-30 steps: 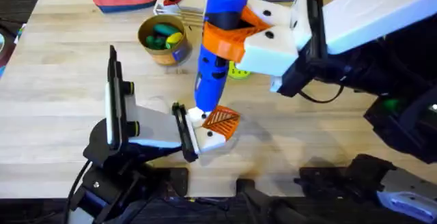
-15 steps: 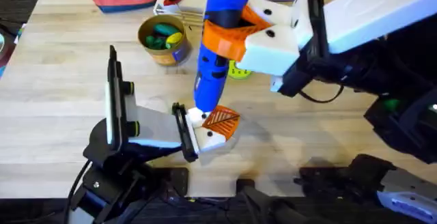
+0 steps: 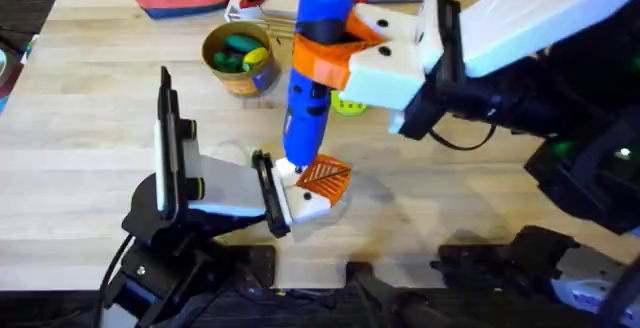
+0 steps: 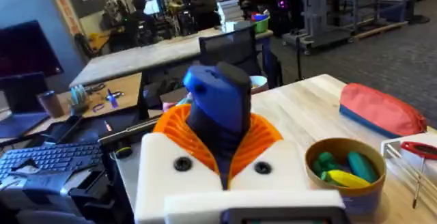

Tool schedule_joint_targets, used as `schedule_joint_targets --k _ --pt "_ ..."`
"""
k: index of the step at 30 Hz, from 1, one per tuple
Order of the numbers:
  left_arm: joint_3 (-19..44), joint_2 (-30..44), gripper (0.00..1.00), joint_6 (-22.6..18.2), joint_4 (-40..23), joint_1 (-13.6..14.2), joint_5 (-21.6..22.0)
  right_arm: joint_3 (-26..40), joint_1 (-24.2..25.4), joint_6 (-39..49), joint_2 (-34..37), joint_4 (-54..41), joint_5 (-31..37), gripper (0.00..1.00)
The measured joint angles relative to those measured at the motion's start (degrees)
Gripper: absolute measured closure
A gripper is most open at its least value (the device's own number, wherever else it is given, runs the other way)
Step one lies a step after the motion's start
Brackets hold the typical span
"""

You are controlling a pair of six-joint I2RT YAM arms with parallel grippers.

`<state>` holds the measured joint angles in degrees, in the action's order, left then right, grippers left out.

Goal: Pick up the gripper from the table and insert it into the empty holder that is missing its gripper. Then pick up a screw, insert it into the mounting hole, and use the screwdriver to tighten it. Finally, clean up the table by picking up the vegetable and placing it into the bucket.

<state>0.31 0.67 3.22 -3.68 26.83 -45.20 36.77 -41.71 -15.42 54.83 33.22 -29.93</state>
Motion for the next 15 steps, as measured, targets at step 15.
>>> schedule_joint_targets --k 15 --pt "0.0 0.0 0.996 0.0 0.0 0.0 0.0 0.0 0.1 -0.7 0.2 1.5 0.2 0.994"
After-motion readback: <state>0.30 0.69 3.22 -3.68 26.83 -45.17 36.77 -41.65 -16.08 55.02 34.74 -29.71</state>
